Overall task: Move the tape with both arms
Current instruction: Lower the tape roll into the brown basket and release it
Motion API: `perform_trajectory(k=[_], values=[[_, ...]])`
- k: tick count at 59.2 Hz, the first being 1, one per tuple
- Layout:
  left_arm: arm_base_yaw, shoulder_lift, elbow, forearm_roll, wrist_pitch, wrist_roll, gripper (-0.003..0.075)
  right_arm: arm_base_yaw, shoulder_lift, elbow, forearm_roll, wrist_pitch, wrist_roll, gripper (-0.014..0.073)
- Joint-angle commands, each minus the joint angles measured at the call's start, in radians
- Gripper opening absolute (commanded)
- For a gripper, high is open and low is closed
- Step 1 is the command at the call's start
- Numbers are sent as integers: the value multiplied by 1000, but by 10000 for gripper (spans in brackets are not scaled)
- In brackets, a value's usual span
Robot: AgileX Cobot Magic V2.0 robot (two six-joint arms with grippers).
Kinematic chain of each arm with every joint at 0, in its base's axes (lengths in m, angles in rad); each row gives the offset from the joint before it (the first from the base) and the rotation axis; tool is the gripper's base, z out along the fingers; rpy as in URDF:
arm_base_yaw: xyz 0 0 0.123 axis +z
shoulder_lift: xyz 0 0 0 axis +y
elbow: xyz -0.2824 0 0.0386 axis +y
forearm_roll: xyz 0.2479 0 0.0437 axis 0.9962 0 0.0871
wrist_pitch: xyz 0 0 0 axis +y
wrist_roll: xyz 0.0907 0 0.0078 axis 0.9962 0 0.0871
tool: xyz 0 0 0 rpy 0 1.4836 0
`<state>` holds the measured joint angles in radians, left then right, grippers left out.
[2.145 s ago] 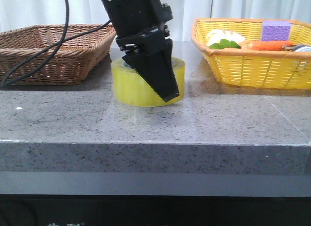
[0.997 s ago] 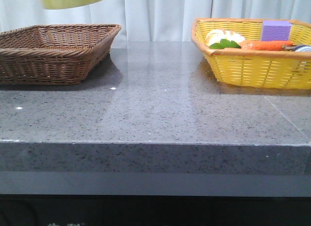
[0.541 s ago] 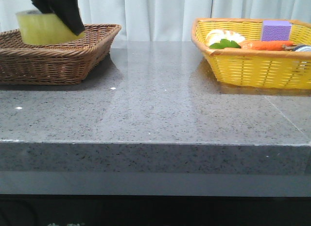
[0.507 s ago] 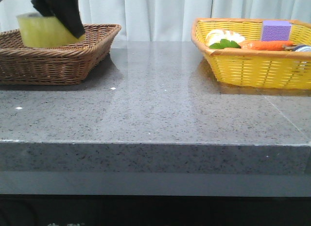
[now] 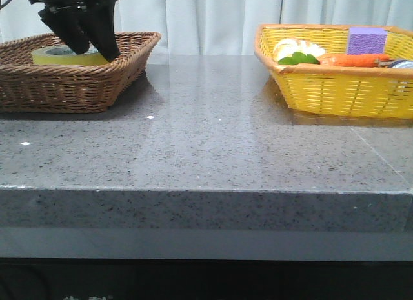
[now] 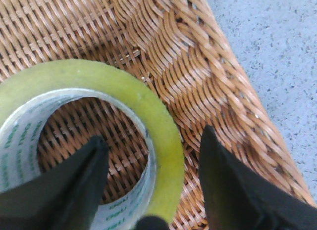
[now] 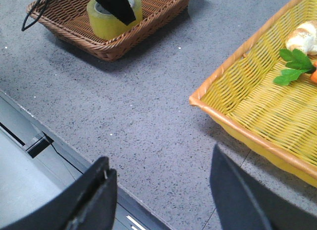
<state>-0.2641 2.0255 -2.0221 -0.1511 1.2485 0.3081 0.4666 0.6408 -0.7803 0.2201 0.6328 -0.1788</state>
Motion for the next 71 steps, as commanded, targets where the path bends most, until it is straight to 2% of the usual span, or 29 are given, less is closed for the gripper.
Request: perform_trajectory(k=[1,16,30,37,45,71], values=[[3,-98,-34,-14,-9,-25,410,-4,-2,-25,11,-74,-5,447],[-20,-253,-34,-60,37,-66,409,-4,-2,-25,11,-74,-5,447],[-109,-440,27,-57,37,-84,390,-4,-2,-25,11,-74,-5,447],[-164,-547,125,-57,37,-84,347,-4,-2,-25,11,-73,-5,447],[-203,-660,269,-57,20,-84,333,-4,-2,-25,11,-73,-5,447],[-203,-1061,822,41,-133,-196,333,-4,-1,-25,19,-45,-5,447]])
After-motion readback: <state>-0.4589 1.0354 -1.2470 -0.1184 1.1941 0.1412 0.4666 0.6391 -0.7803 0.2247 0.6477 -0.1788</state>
